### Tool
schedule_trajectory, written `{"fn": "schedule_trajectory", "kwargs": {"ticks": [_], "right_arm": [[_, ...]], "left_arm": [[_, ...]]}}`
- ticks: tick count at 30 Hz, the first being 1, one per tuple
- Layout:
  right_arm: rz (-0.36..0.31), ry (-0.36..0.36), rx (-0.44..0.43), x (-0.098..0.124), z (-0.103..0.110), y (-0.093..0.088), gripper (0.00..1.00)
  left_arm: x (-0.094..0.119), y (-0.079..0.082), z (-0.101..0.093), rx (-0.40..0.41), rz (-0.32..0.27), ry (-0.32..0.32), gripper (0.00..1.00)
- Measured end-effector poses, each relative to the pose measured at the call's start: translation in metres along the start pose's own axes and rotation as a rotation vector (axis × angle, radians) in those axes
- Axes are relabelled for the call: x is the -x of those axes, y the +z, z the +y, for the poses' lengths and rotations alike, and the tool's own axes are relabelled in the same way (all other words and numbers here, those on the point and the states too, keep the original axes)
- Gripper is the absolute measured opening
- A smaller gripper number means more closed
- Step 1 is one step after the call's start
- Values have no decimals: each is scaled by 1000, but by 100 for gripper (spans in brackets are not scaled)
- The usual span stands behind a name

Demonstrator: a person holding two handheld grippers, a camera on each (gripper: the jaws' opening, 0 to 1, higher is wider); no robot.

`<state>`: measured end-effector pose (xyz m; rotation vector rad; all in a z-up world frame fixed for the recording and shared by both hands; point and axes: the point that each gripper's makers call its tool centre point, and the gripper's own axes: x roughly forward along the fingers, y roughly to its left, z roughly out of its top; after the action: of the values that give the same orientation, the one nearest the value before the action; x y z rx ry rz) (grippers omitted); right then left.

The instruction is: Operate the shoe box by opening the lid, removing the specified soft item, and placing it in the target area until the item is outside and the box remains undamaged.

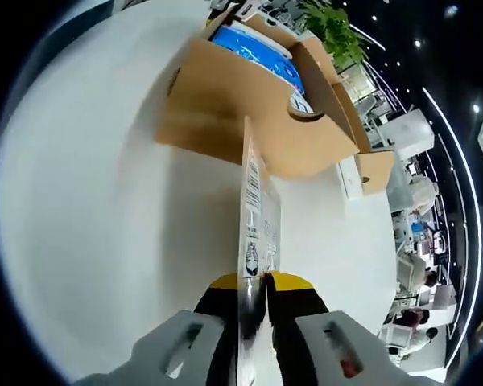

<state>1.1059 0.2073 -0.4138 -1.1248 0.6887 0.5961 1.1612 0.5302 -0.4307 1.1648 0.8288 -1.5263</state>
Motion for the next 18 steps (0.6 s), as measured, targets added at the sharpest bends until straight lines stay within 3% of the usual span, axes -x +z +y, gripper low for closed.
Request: {"fn": "schedule_trajectory", "kwargs": {"ticks": [18], "right_arm": [[14,77,-63,6,15,-3,20]], "left_arm": [[2,1,-1,1,-1,3,3]]}}
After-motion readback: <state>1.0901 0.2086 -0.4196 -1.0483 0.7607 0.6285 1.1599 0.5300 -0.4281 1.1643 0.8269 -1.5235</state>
